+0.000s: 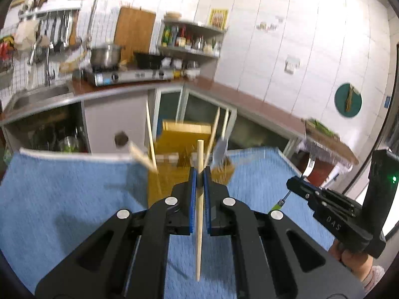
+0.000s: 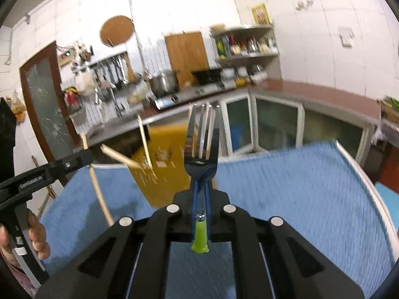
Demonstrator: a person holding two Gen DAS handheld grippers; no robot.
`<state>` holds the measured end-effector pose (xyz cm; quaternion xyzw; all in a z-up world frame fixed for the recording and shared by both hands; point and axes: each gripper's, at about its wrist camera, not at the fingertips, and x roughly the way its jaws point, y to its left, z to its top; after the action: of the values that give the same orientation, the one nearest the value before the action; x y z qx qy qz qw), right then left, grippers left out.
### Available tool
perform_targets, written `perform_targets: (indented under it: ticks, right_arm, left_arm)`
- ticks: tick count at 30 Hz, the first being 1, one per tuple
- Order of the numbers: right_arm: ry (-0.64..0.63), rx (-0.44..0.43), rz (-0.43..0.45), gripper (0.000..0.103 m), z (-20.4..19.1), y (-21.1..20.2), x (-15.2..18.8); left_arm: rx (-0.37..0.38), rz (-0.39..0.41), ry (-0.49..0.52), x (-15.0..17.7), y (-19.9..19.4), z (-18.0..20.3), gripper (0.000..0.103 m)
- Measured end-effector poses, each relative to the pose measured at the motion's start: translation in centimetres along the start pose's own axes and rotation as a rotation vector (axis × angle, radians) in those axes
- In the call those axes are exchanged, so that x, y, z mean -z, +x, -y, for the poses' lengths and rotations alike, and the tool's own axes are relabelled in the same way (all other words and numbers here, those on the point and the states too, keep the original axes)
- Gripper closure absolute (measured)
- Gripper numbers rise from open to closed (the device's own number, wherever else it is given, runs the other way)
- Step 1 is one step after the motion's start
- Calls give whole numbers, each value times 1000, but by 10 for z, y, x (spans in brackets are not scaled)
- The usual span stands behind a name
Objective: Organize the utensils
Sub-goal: 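Lift the chopstick with the left tool while the right tool carries the fork over the caddy, then lower the chopstick and fork into the yellow caddy and open both tools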
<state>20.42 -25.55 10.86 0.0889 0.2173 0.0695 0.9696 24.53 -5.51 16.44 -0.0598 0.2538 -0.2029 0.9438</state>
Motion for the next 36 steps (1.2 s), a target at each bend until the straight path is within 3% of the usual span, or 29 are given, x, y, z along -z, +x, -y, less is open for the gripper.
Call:
perform_targets:
  ticks: [9,15,21,29,36]
  right_arm:
    - [-97,-16,115,97,-33,13,-81]
    - [-94,2,117,97,-30,42,-94]
    - [-113,36,66,97,-28,76,-74]
    - [-184,65,-18,97,-31,111,-46]
    - [-211,70,-34,97,-31,117,-40]
  left_arm:
    - [-63,222,35,-90,-17,7,98]
    - [-126,290,66,-115,6,3,98]
    - [-134,250,79,-95,49,-5,98]
    - [-122,109,63,-58,96,-26,98]
    - [-136,8,47,-34,116,-40,97]
